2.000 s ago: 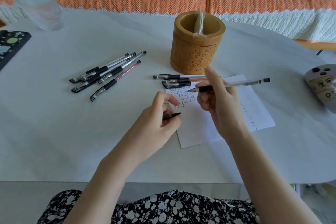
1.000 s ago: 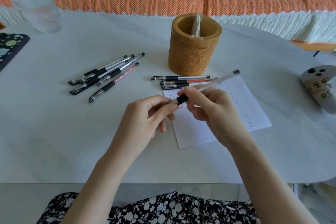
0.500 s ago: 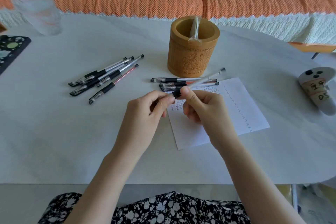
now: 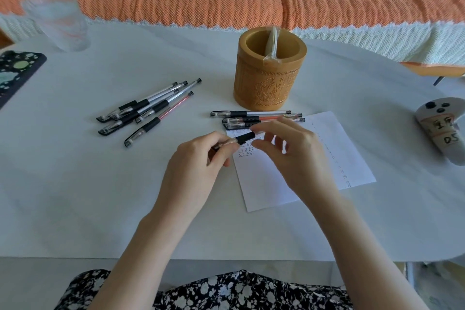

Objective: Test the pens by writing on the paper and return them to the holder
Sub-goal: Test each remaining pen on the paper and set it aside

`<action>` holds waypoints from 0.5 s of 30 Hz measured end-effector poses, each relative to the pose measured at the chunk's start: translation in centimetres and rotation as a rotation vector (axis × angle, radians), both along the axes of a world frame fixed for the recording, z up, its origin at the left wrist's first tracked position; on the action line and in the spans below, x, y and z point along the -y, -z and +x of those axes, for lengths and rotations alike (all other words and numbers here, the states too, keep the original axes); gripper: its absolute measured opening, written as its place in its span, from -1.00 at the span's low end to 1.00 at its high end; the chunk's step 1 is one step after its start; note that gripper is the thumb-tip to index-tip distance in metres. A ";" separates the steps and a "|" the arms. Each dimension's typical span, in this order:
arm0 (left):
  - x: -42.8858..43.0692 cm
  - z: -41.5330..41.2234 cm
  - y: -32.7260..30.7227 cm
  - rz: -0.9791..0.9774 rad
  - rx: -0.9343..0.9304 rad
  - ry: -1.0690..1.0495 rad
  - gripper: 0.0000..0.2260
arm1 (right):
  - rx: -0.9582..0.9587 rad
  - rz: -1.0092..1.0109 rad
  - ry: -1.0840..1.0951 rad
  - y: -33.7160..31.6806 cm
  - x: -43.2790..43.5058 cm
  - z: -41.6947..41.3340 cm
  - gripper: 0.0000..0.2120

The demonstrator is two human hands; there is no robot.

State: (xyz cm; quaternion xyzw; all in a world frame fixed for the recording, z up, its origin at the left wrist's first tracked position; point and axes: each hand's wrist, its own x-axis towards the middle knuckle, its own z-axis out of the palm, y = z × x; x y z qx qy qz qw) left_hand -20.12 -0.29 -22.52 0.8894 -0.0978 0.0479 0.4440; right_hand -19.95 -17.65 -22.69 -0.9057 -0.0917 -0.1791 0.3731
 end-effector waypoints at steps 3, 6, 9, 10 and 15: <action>0.1 -0.1 -0.1 -0.043 -0.018 0.002 -0.83 | 0.058 -0.069 0.001 0.4 0.0 0.6 -0.90; -0.7 0.3 -0.2 -0.082 -0.007 -0.054 -0.69 | 0.090 -0.055 0.026 0.7 0.2 1.7 -0.92; -2.8 1.1 0.2 0.051 0.124 -0.204 -0.77 | 0.100 -0.037 0.096 0.8 0.3 2.7 -0.90; -3.6 1.4 0.4 0.108 0.162 -0.264 -0.82 | 0.093 -0.018 0.117 0.9 0.4 2.9 -0.89; -5.2 1.9 0.8 0.259 0.159 -0.422 -0.76 | 0.044 -0.005 0.172 1.2 -0.1 2.8 -0.81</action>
